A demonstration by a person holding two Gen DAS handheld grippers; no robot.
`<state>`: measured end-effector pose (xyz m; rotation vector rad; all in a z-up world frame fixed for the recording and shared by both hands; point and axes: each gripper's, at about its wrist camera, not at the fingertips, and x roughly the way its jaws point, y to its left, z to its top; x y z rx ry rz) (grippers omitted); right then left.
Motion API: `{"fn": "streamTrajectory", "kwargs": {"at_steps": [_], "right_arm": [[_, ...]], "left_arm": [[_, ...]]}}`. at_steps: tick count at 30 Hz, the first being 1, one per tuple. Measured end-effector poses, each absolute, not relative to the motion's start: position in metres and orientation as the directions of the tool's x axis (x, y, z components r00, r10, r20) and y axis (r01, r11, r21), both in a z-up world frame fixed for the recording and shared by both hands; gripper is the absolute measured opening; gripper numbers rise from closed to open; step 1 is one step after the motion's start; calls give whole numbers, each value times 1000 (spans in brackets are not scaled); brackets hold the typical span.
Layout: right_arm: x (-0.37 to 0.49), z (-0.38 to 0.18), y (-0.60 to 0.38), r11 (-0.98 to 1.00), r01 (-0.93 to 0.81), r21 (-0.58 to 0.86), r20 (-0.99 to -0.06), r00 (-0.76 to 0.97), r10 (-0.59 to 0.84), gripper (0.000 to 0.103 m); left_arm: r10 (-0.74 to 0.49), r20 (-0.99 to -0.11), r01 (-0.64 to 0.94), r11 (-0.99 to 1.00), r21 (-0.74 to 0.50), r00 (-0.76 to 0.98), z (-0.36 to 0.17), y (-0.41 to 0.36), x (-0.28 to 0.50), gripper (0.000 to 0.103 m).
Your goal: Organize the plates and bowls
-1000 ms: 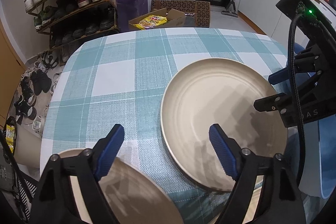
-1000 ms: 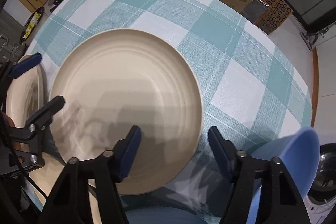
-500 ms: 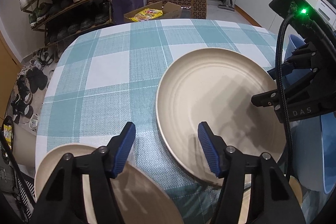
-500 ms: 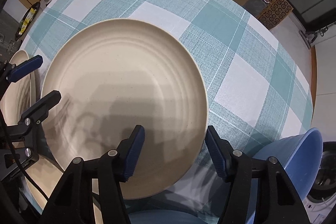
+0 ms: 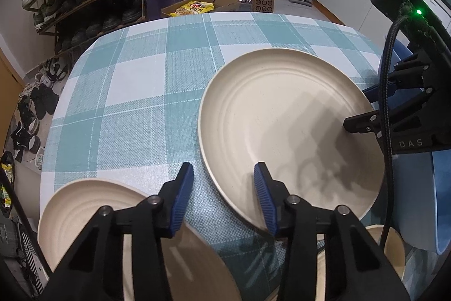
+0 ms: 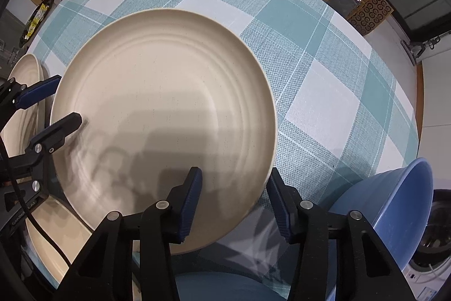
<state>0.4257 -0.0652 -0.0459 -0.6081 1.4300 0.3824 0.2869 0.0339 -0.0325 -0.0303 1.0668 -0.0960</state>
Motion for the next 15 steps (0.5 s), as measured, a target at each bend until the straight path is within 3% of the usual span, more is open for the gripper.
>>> {"fn": "streamTrajectory", "kwargs": {"at_steps": [8,15], "right_arm": [[420,-41,-70,790,-587,-179,-982,151,-111,23],[412,-36,-78,789,-584,-192,-979,176,-108,18]], "left_arm": [[-93,-872,61,996,-72,480,-33,31,285,30],[-87,-872,43,996,-76,482,-34,35,285,22]]}}
